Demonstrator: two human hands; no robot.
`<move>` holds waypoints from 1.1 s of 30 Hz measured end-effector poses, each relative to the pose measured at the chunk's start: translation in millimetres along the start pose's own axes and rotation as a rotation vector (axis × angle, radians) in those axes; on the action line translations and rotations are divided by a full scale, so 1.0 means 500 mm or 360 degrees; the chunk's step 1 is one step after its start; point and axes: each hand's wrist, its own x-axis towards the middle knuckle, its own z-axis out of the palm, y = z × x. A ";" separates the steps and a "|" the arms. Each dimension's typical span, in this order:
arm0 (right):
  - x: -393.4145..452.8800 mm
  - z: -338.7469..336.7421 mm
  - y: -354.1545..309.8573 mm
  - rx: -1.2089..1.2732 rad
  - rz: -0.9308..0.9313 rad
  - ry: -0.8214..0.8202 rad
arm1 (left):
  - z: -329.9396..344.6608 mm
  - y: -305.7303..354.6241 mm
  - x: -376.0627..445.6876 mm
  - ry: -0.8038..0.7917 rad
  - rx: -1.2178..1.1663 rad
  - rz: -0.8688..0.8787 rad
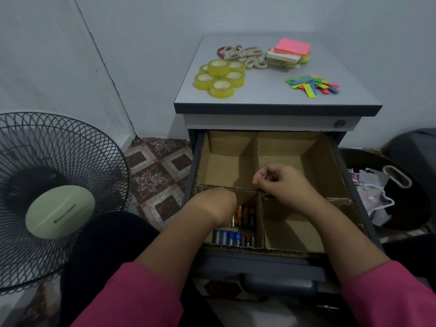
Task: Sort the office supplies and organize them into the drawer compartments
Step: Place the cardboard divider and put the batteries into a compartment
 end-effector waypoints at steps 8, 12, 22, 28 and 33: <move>0.001 0.000 0.001 -0.0025 0.0007 -0.0001 | 0.025 -0.002 -0.001 -0.0138 0.0031 -0.0037; 0.000 0.000 -0.001 -0.0029 0.0012 -0.0004 | 0.013 0.005 -0.015 -0.0216 0.0090 -0.0073; -0.002 -0.001 -0.002 -0.0038 0.0031 -0.0007 | 0.012 0.014 -0.023 -0.0197 0.0224 -0.0023; -0.004 -0.001 -0.003 -0.0048 0.0015 0.0016 | 0.008 0.003 -0.018 -0.0139 -0.0011 -0.0083; -0.012 -0.001 -0.007 0.0022 -0.0042 0.0147 | -0.027 -0.015 -0.027 0.0066 -0.0492 -0.0039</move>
